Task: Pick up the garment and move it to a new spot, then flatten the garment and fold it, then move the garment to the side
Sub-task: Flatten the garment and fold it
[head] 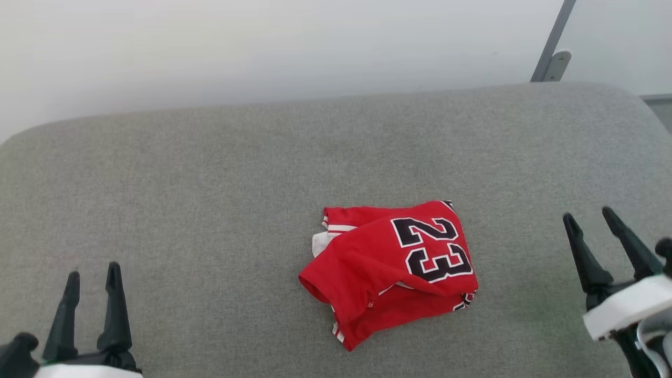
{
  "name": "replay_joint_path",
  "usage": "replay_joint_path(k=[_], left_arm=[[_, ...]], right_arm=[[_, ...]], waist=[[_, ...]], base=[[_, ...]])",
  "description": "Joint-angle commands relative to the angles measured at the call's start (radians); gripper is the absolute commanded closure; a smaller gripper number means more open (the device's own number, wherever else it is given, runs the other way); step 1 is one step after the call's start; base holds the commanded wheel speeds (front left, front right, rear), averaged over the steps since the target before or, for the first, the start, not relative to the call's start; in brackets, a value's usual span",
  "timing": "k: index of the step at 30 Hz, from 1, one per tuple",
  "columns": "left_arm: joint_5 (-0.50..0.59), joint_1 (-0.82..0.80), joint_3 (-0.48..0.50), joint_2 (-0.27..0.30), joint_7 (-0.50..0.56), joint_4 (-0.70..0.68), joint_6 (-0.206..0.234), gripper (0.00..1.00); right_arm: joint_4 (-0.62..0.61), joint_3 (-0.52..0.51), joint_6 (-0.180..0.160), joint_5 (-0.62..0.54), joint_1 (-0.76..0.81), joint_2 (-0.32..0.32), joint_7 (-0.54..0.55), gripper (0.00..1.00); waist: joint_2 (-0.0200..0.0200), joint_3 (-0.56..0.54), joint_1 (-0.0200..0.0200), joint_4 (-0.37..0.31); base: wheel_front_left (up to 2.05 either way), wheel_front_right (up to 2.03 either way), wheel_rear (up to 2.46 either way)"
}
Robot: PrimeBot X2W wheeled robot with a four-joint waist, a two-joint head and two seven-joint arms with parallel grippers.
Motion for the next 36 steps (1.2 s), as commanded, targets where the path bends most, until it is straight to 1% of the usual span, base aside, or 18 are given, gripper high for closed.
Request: replay_joint_path(k=[1,6,13,15,23,36], left_arm=[[0.015,0.020,0.005,-0.003,-0.004,-0.002,-0.004,0.00],[0.016,0.061,0.010,-0.011,-0.004,-0.005,-0.004,0.00],[0.010,0.095,0.020,-0.025,-0.004,-0.011,-0.004,0.00],[0.008,0.105,0.035,-0.039,-0.004,-0.013,-0.004,0.00],[0.018,0.111,0.042,-0.059,-0.004,-0.014,-0.004,0.00],[0.017,0.094,0.031,-0.073,-0.004,-0.007,-0.004,0.00]], right_arm=[[0.019,-0.001,0.000,0.000,0.015,0.007,-0.025,0.00],[0.086,-0.007,0.000,-0.008,0.042,0.021,-0.076,0.00],[0.108,-0.009,0.000,-0.001,0.073,0.036,-0.097,0.00],[0.100,-0.023,0.000,-0.001,0.086,0.048,-0.097,0.00],[0.077,-0.044,0.000,-0.017,0.124,0.066,-0.096,0.00],[0.077,-0.036,0.000,-0.031,0.128,0.083,-0.096,0.00]], waist=[[0.0000,-0.014,0.0000,-0.002],[0.0000,-0.037,0.0000,0.000],[0.0000,-0.048,0.0000,0.012],[0.0000,-0.052,0.0000,0.020],[0.0000,-0.060,0.0000,0.044],[0.0000,-0.058,0.0000,0.069]], base=[[0.00,0.00,0.00],[0.00,0.00,0.00],[0.00,0.00,0.00],[0.00,0.00,0.00],[0.00,0.00,0.00],[0.00,0.00,0.00]])
